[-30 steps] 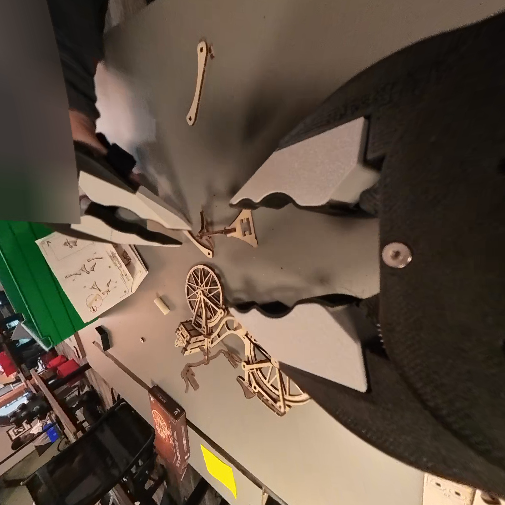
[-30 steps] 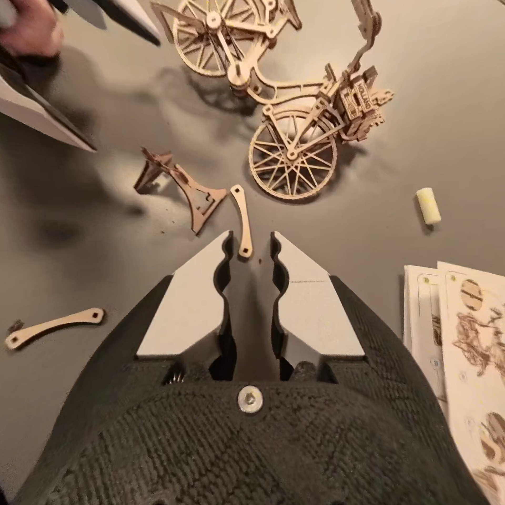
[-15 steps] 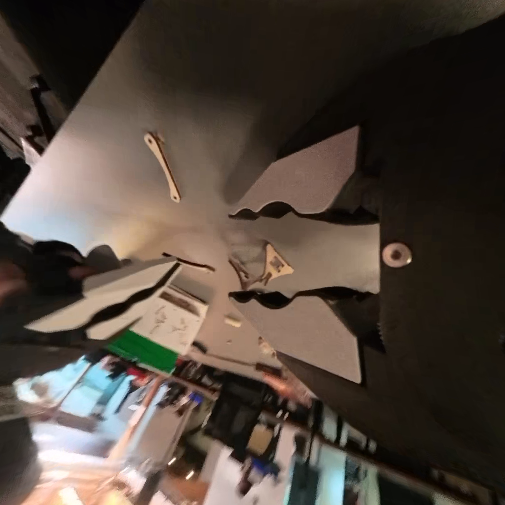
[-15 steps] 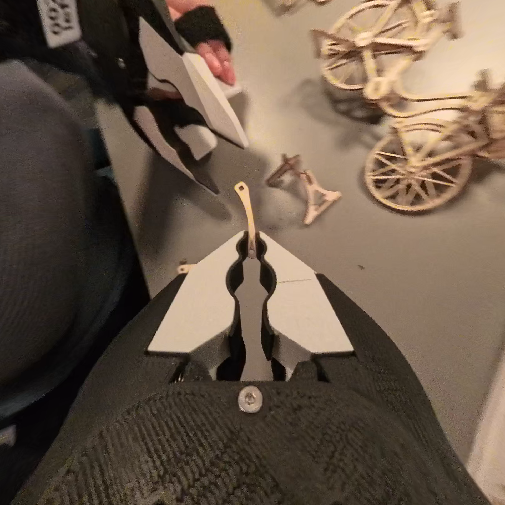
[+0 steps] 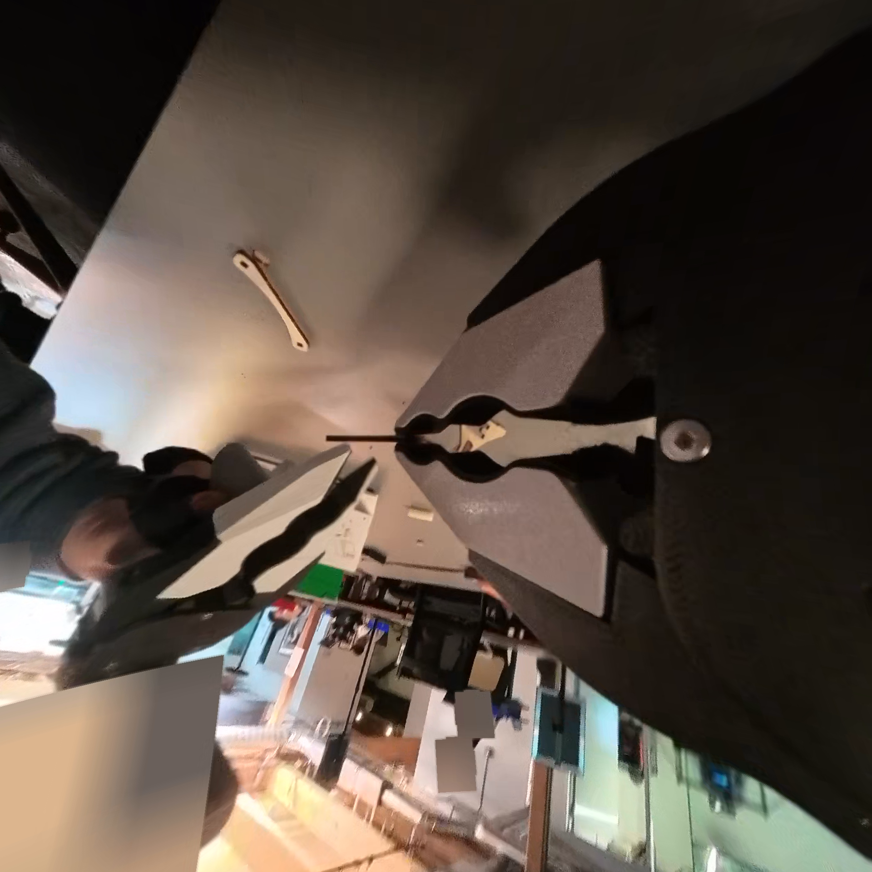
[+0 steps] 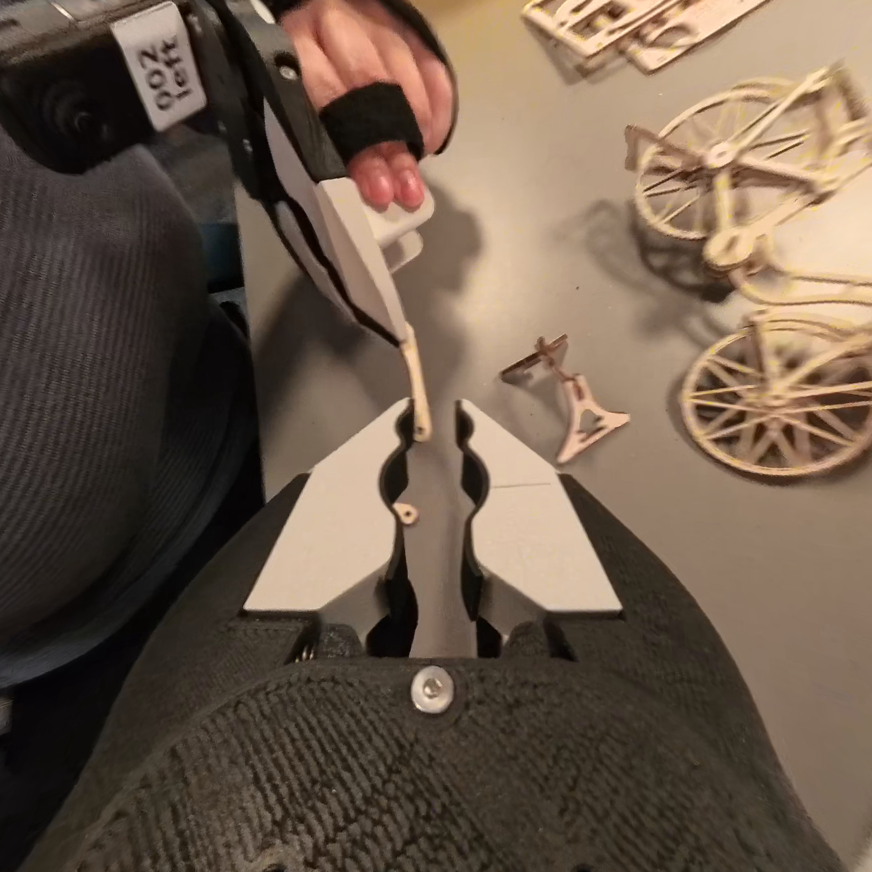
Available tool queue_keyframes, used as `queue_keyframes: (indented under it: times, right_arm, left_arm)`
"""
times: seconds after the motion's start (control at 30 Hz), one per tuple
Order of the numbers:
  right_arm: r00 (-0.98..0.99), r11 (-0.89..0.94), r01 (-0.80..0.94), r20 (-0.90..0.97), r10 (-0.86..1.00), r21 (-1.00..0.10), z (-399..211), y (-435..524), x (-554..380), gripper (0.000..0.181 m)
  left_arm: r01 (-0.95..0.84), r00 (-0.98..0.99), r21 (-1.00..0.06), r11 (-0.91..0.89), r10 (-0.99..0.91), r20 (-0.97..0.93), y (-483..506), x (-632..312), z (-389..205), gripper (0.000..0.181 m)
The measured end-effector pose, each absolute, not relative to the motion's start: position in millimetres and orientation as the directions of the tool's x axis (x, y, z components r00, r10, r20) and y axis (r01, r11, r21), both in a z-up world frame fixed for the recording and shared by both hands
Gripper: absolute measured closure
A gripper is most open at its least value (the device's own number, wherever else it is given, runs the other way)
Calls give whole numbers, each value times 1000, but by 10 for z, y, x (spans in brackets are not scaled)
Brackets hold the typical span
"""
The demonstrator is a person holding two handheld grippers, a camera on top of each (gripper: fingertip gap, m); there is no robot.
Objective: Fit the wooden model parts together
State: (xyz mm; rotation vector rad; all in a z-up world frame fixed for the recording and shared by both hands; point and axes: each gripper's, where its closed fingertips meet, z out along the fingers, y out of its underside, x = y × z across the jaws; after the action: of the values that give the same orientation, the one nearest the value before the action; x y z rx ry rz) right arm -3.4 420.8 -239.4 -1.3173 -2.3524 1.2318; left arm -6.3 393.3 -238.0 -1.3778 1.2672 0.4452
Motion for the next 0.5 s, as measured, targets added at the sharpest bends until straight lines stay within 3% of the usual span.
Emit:
queue_keyframes:
  times: [0.1,0.23,0.37,0.5]
  right_arm:
    - [-594,350,540,-52,803,-766,-2420,4480,-205,141]
    - [-702,479,451,32,711,-753,-2545,4561,-329,135]
    - [-770,509,432,-10,638,-745,-2633,4574,-387,135]
    - [-784,504,428,-30,620,-750,-2687,4611,-399,133]
  left_arm:
    - [-795,469,-597,106,-515,-717,3939,-246,-2432,179]
    - [-638,662,-754,-156,-612,-433,3918,-502,-2574,179]
    - [-543,762,-769,-338,-583,-281,3922,-744,-2679,179]
    - [-432,806,-809,-399,-573,-148,3934,-788,-2651,179]
